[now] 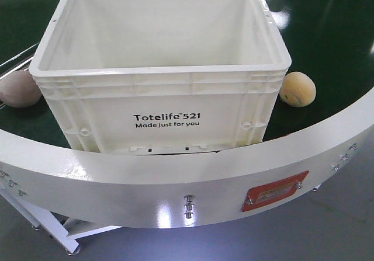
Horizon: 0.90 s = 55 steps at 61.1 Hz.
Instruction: Place moving items into box and shelve
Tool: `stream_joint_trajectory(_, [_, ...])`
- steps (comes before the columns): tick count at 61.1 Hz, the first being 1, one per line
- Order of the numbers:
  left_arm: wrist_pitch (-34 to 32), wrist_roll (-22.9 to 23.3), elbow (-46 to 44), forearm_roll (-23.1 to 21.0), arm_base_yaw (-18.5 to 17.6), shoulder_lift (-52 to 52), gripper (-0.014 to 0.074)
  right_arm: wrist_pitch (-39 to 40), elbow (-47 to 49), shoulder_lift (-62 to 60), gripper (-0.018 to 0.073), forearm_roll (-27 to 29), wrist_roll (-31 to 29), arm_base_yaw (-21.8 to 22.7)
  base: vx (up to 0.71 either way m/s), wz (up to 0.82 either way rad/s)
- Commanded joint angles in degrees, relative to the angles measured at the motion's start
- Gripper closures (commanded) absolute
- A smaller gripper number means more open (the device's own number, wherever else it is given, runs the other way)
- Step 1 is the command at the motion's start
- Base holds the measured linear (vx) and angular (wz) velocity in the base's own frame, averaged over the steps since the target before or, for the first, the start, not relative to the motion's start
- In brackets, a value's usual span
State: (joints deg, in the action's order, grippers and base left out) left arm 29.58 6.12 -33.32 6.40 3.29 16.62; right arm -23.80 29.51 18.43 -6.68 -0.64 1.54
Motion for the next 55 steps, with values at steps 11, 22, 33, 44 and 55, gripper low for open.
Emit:
stream_joint_trajectory(11, [4.3,0.0,-2.0,-0.2,-0.2,8.9,0.061,-2.3,1.6,11.2,0.0575,-0.6,-0.6,0.5,0.0,0.0])
stream_joint_trajectory(22, [4.1,0.0,-2.0,-0.2,-0.2,9.8,0.061,-3.1,1.6,15.9,0.056,-0.6,0.0,0.5,0.0,0.0])
stream_joint_trajectory(33, [6.4,-0.2,-2.0,-0.1,-0.2,9.8,0.0551,-7.0,2.9,19.8,0.0385,-0.6,0.1,0.5,0.0,0.0])
stream_joint_trajectory(44, [8.1,-3.9,-2.0,-0.1,-0.2,9.9,0.0294,-10.1,5.9,23.9,0.0038,-0.6,0.1,0.5,0.0,0.0])
stream_joint_trajectory(55, [8.3,-4.0,-2.0,-0.2,-0.2,9.9,0.009,-10.4,9.1,29.3,-0.0158,-0.4,1.2,0.5,0.0,0.0])
